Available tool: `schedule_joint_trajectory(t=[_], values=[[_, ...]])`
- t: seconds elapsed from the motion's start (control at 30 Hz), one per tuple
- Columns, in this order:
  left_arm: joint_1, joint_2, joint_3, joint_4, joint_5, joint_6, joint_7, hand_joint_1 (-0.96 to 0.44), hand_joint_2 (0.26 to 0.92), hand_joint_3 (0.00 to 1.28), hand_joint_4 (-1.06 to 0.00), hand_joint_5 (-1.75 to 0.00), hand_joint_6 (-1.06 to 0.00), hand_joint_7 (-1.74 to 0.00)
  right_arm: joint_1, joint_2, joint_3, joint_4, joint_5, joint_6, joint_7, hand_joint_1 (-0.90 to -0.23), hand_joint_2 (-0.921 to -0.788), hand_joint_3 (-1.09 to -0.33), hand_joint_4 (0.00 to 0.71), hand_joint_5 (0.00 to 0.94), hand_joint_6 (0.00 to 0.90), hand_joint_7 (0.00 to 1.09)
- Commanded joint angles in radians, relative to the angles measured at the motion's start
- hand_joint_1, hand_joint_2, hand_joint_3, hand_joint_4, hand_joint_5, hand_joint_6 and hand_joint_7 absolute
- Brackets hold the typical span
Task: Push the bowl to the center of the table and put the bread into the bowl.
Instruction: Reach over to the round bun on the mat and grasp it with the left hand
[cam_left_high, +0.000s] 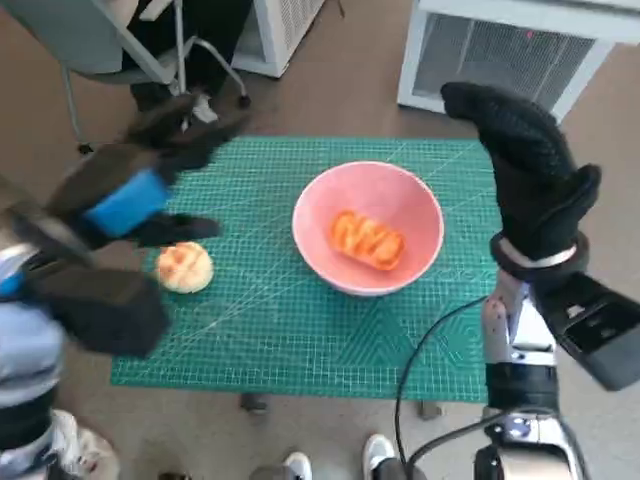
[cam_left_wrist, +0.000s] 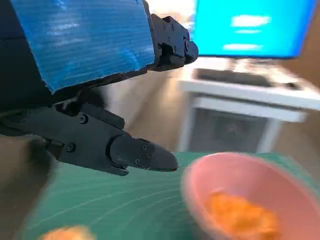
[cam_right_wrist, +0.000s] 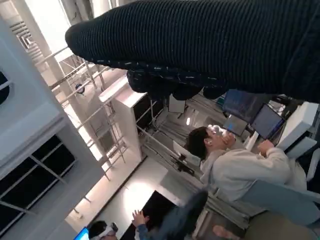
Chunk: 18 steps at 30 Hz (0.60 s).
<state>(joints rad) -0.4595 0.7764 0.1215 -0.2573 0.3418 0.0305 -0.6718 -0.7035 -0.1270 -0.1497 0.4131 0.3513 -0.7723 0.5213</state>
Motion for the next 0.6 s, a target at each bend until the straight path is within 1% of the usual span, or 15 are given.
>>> schedule_joint_trajectory(t=[0.03,0.17,0.3,0.43,0.6], values=[[0.088,0.060,0.053,-0.007,-0.026,-0.001,-0.015,-0.53,0.921,0.09,-0.02,-0.01,-0.23,-0.02,0.006,0.012,-0.001,0.027,0.013,0.008,0.002,-0.568,-0.921,-0.804,-0.001,0.471,-0.001,0.69],[0.146,0.095,0.069,0.021,-0.024,0.003,-0.019,-0.52,0.919,0.06,-0.04,-0.01,-0.24,-0.02,-0.003,0.019,-0.003,0.047,0.016,0.001,0.008,-0.560,-0.921,-0.793,-0.001,0.470,-0.001,0.69],[0.190,0.113,0.062,0.045,-0.014,0.029,-0.025,-0.51,0.916,0.04,-0.04,0.00,-0.23,-0.01,-0.012,0.024,-0.002,0.066,0.014,-0.012,0.015,-0.559,-0.921,-0.784,-0.001,0.475,-0.001,0.69],[0.221,0.111,0.039,0.063,-0.002,0.046,-0.017,-0.48,0.898,0.02,-0.04,0.00,-0.23,-0.01,-0.027,0.021,-0.004,0.093,0.017,-0.026,0.026,-0.563,-0.921,-0.778,-0.001,0.478,-0.001,0.68],[0.229,0.096,-0.017,0.117,0.027,0.052,0.001,-0.42,0.864,0.00,-0.05,0.00,-0.24,-0.01,-0.045,0.016,-0.009,0.131,0.027,-0.040,0.049,-0.574,-0.921,-0.768,-0.001,0.480,-0.001,0.68]])
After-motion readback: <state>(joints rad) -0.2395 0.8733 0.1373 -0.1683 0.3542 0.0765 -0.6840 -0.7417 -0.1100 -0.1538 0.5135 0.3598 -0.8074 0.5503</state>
